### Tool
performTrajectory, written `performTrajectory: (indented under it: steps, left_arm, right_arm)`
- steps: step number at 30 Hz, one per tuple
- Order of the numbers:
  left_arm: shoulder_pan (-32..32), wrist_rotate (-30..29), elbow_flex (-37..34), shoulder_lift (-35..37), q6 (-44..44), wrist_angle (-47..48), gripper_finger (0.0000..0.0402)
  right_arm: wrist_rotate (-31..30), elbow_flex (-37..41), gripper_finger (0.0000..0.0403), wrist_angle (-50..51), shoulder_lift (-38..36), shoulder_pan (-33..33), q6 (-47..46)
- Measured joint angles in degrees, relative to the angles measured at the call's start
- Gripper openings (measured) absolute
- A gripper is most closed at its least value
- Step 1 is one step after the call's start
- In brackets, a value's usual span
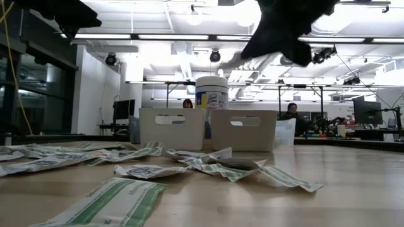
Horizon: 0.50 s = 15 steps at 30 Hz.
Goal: Pick & Place First Aid Supplies
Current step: Put the band aid into the transparent bin
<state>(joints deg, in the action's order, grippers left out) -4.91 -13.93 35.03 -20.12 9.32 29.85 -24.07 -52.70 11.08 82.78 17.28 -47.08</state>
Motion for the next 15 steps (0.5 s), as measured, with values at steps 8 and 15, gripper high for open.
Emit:
performTrajectory:
  steps: [8, 15]
  left_arm:
    - [0.0, 0.94, 0.0, 0.0, -1.35, 0.04, 0.0119]
    - [0.0, 0.93, 0.0, 0.0, -1.53, 0.06, 0.0119]
  right_arm:
    - [-17.88, -0.06, 0.0, 11.79, -9.8, -0.53, -10.11]
    - [-22.21, -0.08, 0.0, 22.08, -11.65, -6.46, -18.06]
